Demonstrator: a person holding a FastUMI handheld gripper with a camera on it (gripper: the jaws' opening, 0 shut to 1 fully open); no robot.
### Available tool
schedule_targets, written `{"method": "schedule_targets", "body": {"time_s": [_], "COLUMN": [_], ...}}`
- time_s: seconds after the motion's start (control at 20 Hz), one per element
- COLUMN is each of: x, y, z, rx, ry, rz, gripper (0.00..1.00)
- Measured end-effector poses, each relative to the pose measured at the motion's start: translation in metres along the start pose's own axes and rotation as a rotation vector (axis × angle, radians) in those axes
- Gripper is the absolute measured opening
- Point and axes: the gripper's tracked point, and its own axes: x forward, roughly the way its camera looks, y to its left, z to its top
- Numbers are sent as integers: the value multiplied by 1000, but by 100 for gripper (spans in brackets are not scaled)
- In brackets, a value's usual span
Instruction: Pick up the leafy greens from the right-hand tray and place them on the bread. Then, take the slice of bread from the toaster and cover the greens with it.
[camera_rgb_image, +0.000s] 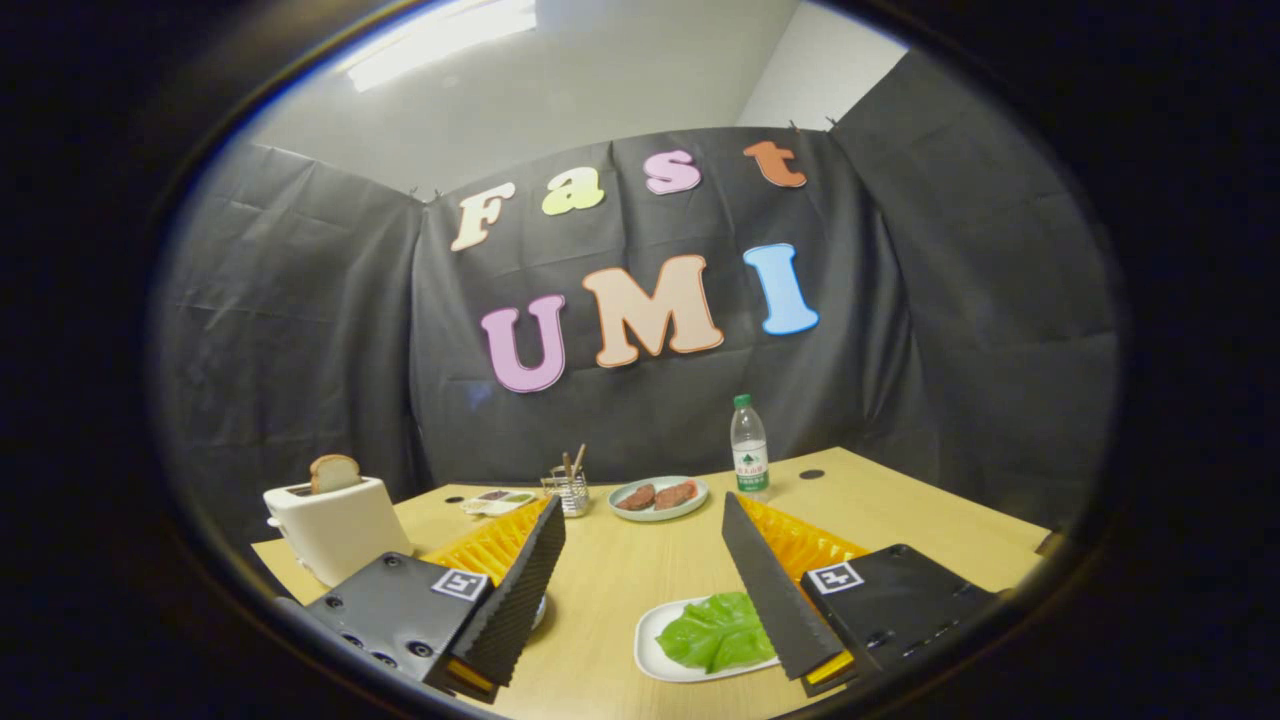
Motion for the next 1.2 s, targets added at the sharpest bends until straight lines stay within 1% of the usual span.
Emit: {"method": "schedule_targets", "body": {"time_s": [1.2], "x": [-6], "y": [-6], "z": [-5], "rx": [-14], "ry": [27], "rz": [-9], "gripper": [99]}}
